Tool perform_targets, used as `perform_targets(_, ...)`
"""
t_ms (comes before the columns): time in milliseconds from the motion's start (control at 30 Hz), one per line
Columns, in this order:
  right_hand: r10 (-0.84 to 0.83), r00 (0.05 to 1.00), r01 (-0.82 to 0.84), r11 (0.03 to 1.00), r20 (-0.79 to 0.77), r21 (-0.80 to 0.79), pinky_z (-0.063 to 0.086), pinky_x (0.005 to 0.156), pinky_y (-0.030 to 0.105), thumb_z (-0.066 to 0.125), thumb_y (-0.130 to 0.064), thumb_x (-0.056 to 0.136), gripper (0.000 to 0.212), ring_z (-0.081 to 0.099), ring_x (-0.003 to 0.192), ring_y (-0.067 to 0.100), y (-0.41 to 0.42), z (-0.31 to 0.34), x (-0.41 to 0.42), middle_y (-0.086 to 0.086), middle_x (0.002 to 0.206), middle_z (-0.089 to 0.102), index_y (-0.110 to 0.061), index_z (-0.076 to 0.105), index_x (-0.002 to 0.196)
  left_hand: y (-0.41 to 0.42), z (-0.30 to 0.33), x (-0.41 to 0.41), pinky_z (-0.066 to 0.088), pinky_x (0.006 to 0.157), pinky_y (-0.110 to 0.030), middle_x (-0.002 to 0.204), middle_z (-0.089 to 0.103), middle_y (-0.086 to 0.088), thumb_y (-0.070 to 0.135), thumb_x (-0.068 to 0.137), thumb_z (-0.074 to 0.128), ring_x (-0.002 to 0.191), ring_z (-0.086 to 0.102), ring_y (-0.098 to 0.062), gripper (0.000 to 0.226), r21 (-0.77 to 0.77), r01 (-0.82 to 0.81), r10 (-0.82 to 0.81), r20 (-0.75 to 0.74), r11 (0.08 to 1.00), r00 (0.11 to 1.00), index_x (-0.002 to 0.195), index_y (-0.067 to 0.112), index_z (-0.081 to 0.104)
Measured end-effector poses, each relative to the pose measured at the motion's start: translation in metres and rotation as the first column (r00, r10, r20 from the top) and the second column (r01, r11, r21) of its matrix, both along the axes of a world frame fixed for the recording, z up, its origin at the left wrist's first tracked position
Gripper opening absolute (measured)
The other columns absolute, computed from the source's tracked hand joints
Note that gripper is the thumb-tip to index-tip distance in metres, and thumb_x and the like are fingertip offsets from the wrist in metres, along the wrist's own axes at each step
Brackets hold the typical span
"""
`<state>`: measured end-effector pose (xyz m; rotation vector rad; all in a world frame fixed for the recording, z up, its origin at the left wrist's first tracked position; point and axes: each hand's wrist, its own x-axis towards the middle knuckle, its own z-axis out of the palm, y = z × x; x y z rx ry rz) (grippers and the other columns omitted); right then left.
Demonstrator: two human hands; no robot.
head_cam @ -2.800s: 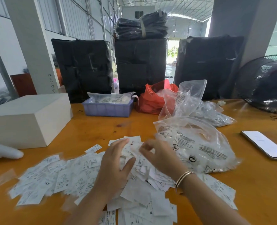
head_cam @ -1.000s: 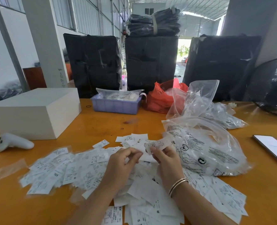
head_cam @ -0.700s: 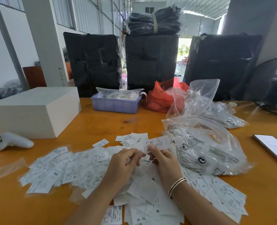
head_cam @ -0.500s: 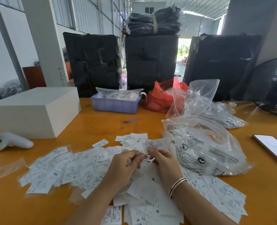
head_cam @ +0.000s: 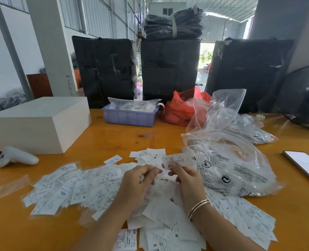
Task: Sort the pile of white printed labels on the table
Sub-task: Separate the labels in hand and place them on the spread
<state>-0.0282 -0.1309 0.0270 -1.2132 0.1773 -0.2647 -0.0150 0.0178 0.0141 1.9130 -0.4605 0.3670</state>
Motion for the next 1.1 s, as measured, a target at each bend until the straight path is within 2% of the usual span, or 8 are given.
perform_targets(267,0.060,0.997,-0.064,0.995,-0.048,-0.074,0.043,0.049,0.017,0.073,-0.016,0.078,0.020,0.051,0.044,0.001,0.004,0.000,0.002,-0.002,0.055,0.062,-0.008,0.067,0.061,0.000,0.001,0.000,0.044,0.062,-0.009,0.071,0.064,0.015,0.054,0.080,0.049,0.067,0.058,0.000,0.018,0.018,-0.043,0.042,0.064,0.999,0.997,0.078,0.044,0.063)
perform_targets(467,0.088,0.995,-0.097,0.970,-0.046,-0.223,0.029,0.044,0.019,0.075,-0.019,0.078,0.032,0.033,0.052,0.014,0.005,-0.005,0.000,0.006,0.060,0.040,-0.007,0.053,0.058,0.001,0.002,-0.001,0.045,0.063,-0.010,0.067,0.065,0.013,0.058,0.079,0.046,0.069,0.060,-0.004,0.028,0.019,-0.059,0.058,0.071,0.998,0.996,0.071,0.035,0.061)
perform_targets(633,0.157,0.988,-0.151,0.944,-0.004,-0.293,0.026,0.054,0.034,0.067,-0.012,0.081,0.023,0.034,0.057,0.022,0.004,-0.009,0.001,0.009,0.058,0.039,-0.004,0.055,0.063,0.004,0.002,0.002,0.046,0.067,-0.009,0.077,0.068,0.021,0.052,0.078,0.054,0.078,0.062,0.001,0.024,0.043,-0.013,0.012,0.024,0.999,1.000,0.078,0.032,0.067)
perform_targets(733,0.162,0.985,-0.134,0.930,0.053,-0.342,0.033,0.061,0.034,0.065,-0.015,0.082,0.030,0.043,0.065,0.023,0.004,-0.011,0.001,0.011,0.066,0.047,0.012,0.057,0.070,0.005,0.001,0.003,0.051,0.066,-0.014,0.080,0.069,0.023,0.050,0.075,0.060,0.080,0.063,0.001,0.016,0.043,0.002,-0.002,-0.008,0.999,1.000,0.077,0.036,0.067)
perform_targets(833,0.101,0.973,-0.042,0.962,0.208,-0.269,0.045,0.060,0.020,0.061,-0.010,0.089,0.009,0.056,0.062,0.012,-0.001,-0.007,-0.001,-0.004,0.067,0.062,-0.009,0.069,0.095,0.004,0.002,0.002,0.051,0.059,-0.013,0.078,0.067,0.023,0.049,0.073,0.062,0.082,0.061,0.006,0.010,0.021,-0.016,0.016,-0.013,1.000,1.000,0.077,0.041,0.065)
perform_targets(867,0.067,0.968,-0.004,0.967,0.240,-0.256,0.046,0.059,0.014,0.059,-0.007,0.090,0.012,0.059,0.062,0.005,-0.004,-0.006,0.000,-0.008,0.066,0.065,-0.015,0.066,0.096,0.004,0.002,0.002,0.051,0.058,-0.012,0.080,0.065,0.025,0.049,0.072,0.062,0.083,0.060,0.007,0.009,0.017,-0.025,0.025,-0.012,1.000,1.000,0.077,0.042,0.064)
perform_targets(1000,0.044,0.967,0.040,0.946,0.250,-0.321,0.049,0.059,0.015,0.062,-0.003,0.087,0.013,0.062,0.061,0.005,-0.006,-0.007,0.000,-0.003,0.066,0.067,-0.016,0.061,0.087,0.003,0.001,0.002,0.056,0.059,-0.021,0.084,0.066,0.026,0.054,0.071,0.062,0.080,0.062,0.001,0.016,0.028,-0.016,0.017,-0.016,0.999,1.000,0.080,0.042,0.065)
perform_targets(1100,0.093,0.969,0.017,0.897,0.227,-0.441,0.049,0.059,0.014,0.064,-0.006,0.087,0.016,0.063,0.063,0.003,0.000,-0.007,-0.002,-0.006,0.068,0.069,-0.022,0.064,0.083,0.003,0.002,0.001,0.051,0.066,-0.012,0.085,0.067,0.025,0.059,0.072,0.060,0.081,0.063,0.001,0.023,0.018,0.006,-0.007,0.020,1.000,1.000,0.084,0.040,0.065)
